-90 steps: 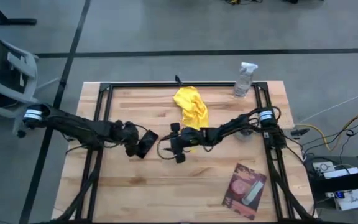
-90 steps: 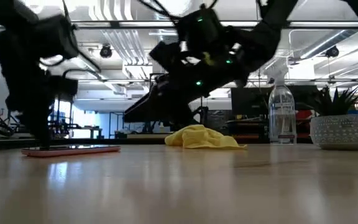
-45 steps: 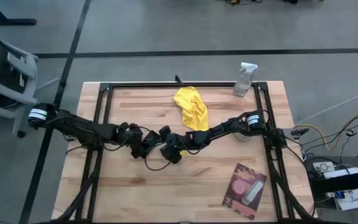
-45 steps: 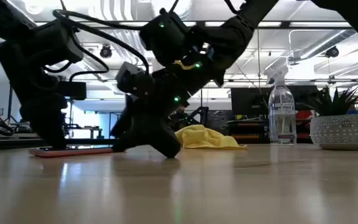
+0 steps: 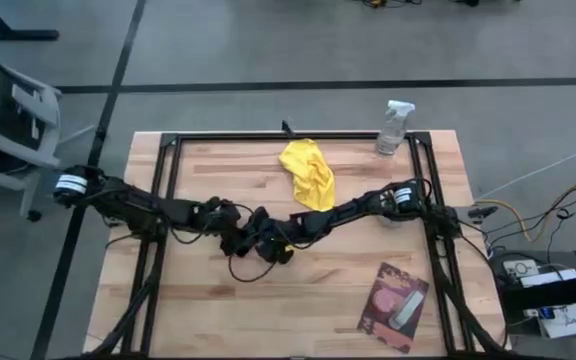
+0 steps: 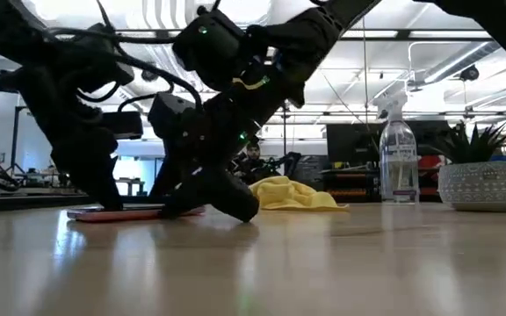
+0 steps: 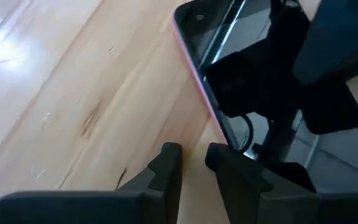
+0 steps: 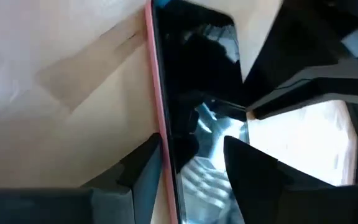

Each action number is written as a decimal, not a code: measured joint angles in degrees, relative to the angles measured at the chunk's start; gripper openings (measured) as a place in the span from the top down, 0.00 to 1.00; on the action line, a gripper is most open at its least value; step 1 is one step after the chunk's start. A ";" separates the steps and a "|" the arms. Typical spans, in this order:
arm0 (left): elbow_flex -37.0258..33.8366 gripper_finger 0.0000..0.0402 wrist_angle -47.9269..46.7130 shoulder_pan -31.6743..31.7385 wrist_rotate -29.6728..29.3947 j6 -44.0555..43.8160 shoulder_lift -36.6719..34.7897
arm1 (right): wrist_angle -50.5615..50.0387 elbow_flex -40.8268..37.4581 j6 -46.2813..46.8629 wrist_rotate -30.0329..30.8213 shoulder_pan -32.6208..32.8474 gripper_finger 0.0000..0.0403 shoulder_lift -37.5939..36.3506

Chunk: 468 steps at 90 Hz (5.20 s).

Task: Apply microfiber cloth
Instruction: Spray the pink cellphone using the spray bottle

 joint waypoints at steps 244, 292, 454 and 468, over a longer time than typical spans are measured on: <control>-1.13 0.87 35.37 21.55 82.98 2.22 -0.28 | 14.96 1.22 -35.70 47.29 15.29 0.97 -6.88; -2.00 0.96 34.60 22.10 80.33 3.97 -3.75 | 3.93 1.14 -0.88 48.72 15.90 0.60 -12.81; -10.14 0.95 91.62 15.02 29.23 16.57 18.71 | 49.75 -41.95 60.95 -12.24 -5.44 0.64 -27.36; -10.39 0.95 88.92 15.10 29.31 18.43 16.15 | 47.43 -38.15 57.87 -15.56 -6.20 0.68 -27.36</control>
